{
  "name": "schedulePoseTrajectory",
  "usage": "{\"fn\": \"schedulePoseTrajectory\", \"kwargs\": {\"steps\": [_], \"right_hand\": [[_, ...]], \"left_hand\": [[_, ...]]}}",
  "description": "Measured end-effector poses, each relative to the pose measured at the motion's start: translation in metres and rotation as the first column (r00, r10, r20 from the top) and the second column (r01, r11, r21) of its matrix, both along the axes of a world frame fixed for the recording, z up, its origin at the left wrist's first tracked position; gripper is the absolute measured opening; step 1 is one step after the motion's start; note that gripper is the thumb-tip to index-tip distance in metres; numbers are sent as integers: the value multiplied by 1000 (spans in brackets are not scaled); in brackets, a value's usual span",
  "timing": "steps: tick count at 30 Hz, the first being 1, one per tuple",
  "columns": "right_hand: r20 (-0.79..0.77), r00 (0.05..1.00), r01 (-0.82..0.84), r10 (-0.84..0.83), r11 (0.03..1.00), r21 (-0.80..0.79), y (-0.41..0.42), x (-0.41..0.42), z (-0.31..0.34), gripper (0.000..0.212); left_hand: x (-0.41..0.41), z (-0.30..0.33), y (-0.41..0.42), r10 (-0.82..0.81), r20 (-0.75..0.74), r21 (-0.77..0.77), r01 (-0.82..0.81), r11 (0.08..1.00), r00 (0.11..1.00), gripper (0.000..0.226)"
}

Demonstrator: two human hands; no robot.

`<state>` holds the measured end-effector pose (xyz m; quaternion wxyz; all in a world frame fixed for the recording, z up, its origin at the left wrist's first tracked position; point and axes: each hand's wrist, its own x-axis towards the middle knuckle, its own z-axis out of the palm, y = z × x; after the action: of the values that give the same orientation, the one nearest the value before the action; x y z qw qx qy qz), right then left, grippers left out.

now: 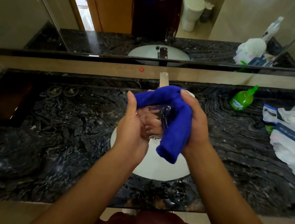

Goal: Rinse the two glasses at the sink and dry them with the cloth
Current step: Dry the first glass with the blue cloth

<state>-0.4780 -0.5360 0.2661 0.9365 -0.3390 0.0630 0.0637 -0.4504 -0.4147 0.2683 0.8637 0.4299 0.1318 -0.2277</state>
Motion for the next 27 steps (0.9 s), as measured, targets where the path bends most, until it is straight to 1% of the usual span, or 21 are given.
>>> {"fn": "schedulePoseTrajectory", "kwargs": {"steps": [1,2,3,4,5,7,8,10,12,13,14,15,16,18,19,21,23,24,25,26,27], "right_hand": [[-14,999,43,-42,994,103,6,-3,-4,69],[-38,996,81,-75,980,182,13,-7,-8,59],[-65,993,115,-103,969,217,20,-11,-12,52],[-91,989,138,-120,964,229,28,-16,-15,52],[-110,984,159,-137,963,217,34,-21,-18,55],[-89,976,208,-197,967,150,37,-26,-23,68],[-50,972,232,-228,968,95,35,-27,-23,76],[31,964,264,-263,964,-27,27,-28,-22,82],[34,954,301,-299,948,-100,17,-28,-19,82],[21,950,311,-310,946,-88,13,-27,-17,86],[10,947,321,-321,944,-70,8,-26,-17,93],[12,941,337,-337,939,-62,3,-25,-16,97],[38,935,356,-354,932,-70,-3,-24,-14,98],[143,920,382,-364,916,-123,-14,-23,-9,90],[199,914,389,-354,904,-176,-18,-24,-6,85],[298,899,404,-321,870,-283,-21,-24,-2,73],[358,886,411,-295,857,-309,-18,-20,1,57],[376,878,412,-296,867,-279,-14,-17,2,51],[365,878,403,-308,889,-218,-8,-15,3,52],[294,892,393,-343,910,-132,-2,-13,2,59],[170,906,400,-389,916,-36,3,-11,0,67]], "left_hand": [[1,-1,1,12,-20,-26,-12,1000,1000,64],[1,2,1,28,-53,-56,-31,998,998,72],[2,2,2,49,-67,-72,-54,996,997,83],[2,3,1,74,-61,-75,-78,994,995,91],[3,3,1,105,-49,-44,-107,993,993,90],[3,3,-1,167,42,82,-170,982,985,64],[-1,5,-2,157,126,158,-176,972,979,57],[-12,4,-4,107,315,305,-207,929,943,53],[-23,3,-4,22,447,337,-191,922,894,49],[-24,2,-4,-22,463,324,-146,935,886,48],[-22,0,-3,-72,435,292,-65,954,898,46],[-19,1,-1,-118,371,236,29,971,921,45],[-17,5,0,-167,264,143,132,981,950,47],[-12,6,1,-265,32,-71,266,961,964,54],[-10,6,1,-294,-32,-128,288,949,955,55],[-10,5,1,-304,-75,-173,288,942,950,49],[-11,7,-2,-265,-74,-194,247,949,961,40],[-12,9,-5,-236,-77,-198,217,956,969,37],[-12,9,-7,-204,-84,-204,184,962,975,35],[-12,10,-10,-176,-100,-209,153,966,979,36],[-12,10,-12,-151,-129,-216,121,969,980,38]]}}
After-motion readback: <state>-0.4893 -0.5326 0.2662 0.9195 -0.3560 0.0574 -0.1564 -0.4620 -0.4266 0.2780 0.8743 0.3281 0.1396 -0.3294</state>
